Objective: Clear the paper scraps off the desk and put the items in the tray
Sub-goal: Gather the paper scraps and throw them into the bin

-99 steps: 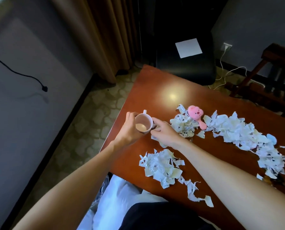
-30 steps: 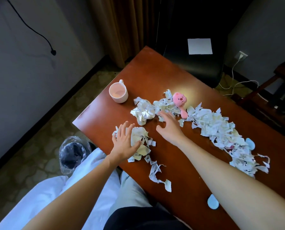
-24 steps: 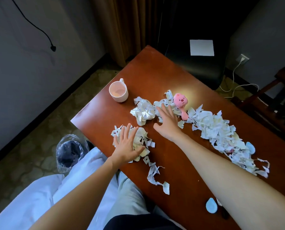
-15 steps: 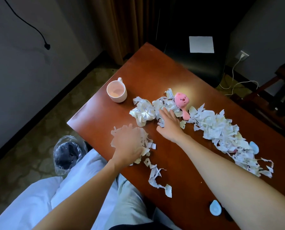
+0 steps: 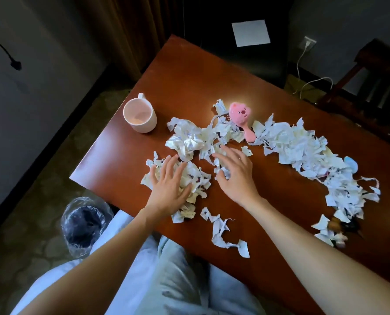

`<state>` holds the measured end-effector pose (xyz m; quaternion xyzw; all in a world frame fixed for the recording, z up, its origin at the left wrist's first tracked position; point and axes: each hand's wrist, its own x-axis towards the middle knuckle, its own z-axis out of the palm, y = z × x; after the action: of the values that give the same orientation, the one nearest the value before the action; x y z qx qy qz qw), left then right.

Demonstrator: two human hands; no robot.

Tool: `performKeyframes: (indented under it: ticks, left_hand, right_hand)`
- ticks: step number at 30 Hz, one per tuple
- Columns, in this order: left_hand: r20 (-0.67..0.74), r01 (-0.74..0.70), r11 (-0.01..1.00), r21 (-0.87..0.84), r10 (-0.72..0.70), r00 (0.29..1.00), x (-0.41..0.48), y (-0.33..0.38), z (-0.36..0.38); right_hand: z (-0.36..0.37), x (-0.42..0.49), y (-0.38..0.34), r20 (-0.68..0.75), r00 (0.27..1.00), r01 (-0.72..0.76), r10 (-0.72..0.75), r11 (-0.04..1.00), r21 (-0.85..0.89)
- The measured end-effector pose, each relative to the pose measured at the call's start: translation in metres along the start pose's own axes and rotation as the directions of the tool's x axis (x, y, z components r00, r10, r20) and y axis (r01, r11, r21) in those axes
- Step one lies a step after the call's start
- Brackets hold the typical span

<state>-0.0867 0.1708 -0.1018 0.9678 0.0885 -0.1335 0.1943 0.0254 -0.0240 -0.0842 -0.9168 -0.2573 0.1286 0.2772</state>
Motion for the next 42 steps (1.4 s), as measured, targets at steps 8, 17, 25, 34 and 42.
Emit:
performKeyframes:
  ticks: [8,17,25,34,42]
  left_hand:
    - [-0.189,-0.063,0.998,0.024,0.066,0.98,0.012,-0.013,0.014]
    - [-0.232,-0.164,0.985,-0.051,0.148,0.961,0.019,-0.042,0.019]
    - [-0.198,-0.241,0.967,0.078,0.252,0.947,0.001,-0.048,0.02]
    - [-0.098,-0.238,0.965,0.112,0.249,0.963,-0.019,-0.067,0.033]
    - [-0.271,-0.229,0.956,0.183,0.273,0.923,-0.027,-0.064,0.034]
  right_hand:
    - [0.025,0.017,0.016,0.099,0.992,0.087,-0.073,0.987,-0.135]
    - [0.063,0.003,0.015,-0.03,0.993,0.108,-0.114,0.983,-0.146]
    - [0.072,-0.04,0.002,-0.029,0.998,0.048,-0.052,0.99,-0.136]
    - [0.077,-0.065,-0.011,-0.018,0.999,0.033,-0.038,0.974,-0.226]
    - [0.088,-0.069,-0.014,-0.103,0.99,0.071,-0.098,0.968,-0.241]
